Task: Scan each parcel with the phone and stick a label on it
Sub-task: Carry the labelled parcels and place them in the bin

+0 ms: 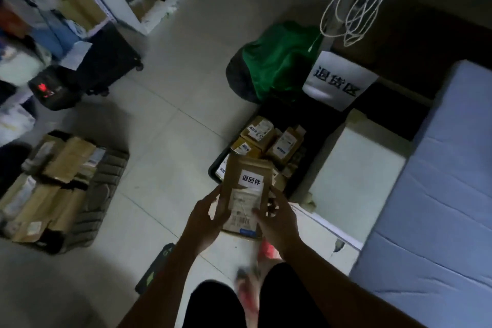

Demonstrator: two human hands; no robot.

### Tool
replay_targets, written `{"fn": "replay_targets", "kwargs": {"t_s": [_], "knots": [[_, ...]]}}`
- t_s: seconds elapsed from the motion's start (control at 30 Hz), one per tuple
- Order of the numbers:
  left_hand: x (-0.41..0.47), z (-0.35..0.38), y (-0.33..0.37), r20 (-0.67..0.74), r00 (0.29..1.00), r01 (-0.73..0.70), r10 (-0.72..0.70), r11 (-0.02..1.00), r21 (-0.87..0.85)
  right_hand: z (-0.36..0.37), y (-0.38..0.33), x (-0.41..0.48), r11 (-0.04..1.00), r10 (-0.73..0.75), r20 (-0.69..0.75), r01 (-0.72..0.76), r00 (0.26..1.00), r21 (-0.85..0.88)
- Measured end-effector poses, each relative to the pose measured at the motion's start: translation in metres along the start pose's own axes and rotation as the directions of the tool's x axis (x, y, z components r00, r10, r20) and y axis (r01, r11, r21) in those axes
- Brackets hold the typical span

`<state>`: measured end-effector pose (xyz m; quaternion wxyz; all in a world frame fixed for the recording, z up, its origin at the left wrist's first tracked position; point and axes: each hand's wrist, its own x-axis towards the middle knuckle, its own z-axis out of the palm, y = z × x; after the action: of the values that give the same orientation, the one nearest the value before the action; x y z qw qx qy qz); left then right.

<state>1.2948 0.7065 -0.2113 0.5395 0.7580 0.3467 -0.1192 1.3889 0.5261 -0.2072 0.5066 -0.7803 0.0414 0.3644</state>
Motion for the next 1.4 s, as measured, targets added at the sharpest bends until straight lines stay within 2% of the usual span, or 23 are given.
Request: {"fn": "replay_targets", "kwargs": {"t_s": [0.17,0.37,0.5,0.6,0.73,0.8,0.9,0.97,1.03,1.13,1.23,1.33,1.4], "knots": [[0.12,-0.009,-0.006,0.203,0.979,-0.054,0.031,0.993,0.108,0.032,0.016,0.098,0.986,0.134,-0.075,-0.125,0.988,0.107],[0.272,0.007,-0.066,0.344,0.937,-0.149,0.058,0.958,0.243,0.083,0.063,0.232,0.981,0.192,-0.228,-0.189,0.954,0.039],[0.344,0.012,-0.123,0.383,0.924,-0.154,0.007,0.923,0.354,0.133,0.104,0.304,0.968,0.237,-0.283,-0.251,0.93,-0.016],[0.369,0.015,-0.153,0.393,0.92,-0.211,0.018,0.866,0.454,0.156,0.124,0.329,0.947,0.265,-0.341,-0.309,0.902,-0.082],[0.371,0.012,-0.152,0.431,0.901,-0.326,0.041,0.72,0.613,0.151,0.121,0.329,0.931,0.263,-0.36,-0.333,0.895,-0.148],[0.359,0.007,-0.127,0.443,0.893,-0.399,0.079,0.593,0.699,0.133,0.1,0.311,0.921,0.239,-0.369,-0.33,0.898,-0.208],[0.335,-0.003,-0.058,0.484,0.84,-0.543,0.247,0.361,0.758,0.09,0.05,0.266,0.881,0.139,-0.391,-0.294,0.91,-0.37],[0.315,-0.007,0.006,0.531,0.777,-0.616,0.338,0.238,0.751,0.054,0.009,0.226,0.771,0.08,-0.347,-0.278,0.935,-0.572],[0.293,-0.006,0.068,0.553,0.736,-0.651,0.39,0.183,0.737,0.022,-0.031,0.191,0.669,0.05,-0.314,-0.265,0.948,-0.694],[0.246,0.01,0.168,0.619,0.669,-0.7,0.411,0.069,0.71,-0.034,-0.092,0.13,0.648,0.01,-0.419,-0.325,0.908,-0.689],[0.195,0.025,0.244,0.673,0.56,-0.74,0.483,-0.074,0.669,-0.084,-0.13,0.071,0.64,-0.012,-0.517,-0.391,0.856,-0.662],[0.131,0.035,0.301,0.677,0.474,-0.722,0.564,-0.191,0.665,-0.129,-0.146,0.006,0.644,-0.038,-0.579,-0.423,0.815,-0.637],[0.087,0.046,0.323,0.675,0.441,-0.713,0.592,-0.225,0.664,-0.157,-0.145,-0.038,0.66,-0.058,-0.62,-0.436,0.783,-0.612]]}}
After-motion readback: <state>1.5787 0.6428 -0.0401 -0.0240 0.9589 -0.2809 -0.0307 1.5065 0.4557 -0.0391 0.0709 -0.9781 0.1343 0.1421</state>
